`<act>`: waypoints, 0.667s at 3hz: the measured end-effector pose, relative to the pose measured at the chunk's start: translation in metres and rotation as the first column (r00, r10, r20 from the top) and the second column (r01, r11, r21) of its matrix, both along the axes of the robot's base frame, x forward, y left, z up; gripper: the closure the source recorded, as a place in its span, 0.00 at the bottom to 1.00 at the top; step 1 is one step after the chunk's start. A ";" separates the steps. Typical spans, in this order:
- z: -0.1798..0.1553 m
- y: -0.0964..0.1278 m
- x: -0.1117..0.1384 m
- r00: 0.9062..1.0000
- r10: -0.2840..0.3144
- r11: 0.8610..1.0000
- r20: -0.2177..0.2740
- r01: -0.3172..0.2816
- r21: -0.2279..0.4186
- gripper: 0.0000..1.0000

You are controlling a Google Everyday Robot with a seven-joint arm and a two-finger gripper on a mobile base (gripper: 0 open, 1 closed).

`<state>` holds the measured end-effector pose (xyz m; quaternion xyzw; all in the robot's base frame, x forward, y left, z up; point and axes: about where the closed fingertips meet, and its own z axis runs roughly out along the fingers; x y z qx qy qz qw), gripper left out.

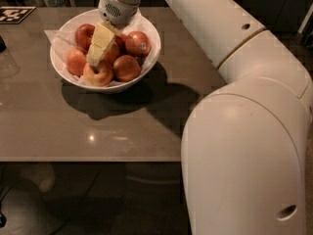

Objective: Pick apple from white bowl

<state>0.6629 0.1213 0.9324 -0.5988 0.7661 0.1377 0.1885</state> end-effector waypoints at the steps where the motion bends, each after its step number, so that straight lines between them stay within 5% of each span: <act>1: 0.000 0.000 0.000 1.000 0.000 1.000 0.000 0.000 0.000 0.43; 2: 0.000 0.000 0.000 1.000 0.000 1.000 0.000 0.000 0.000 0.66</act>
Offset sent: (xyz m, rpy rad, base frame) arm 0.0000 0.0000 0.0000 0.0000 0.0000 0.0000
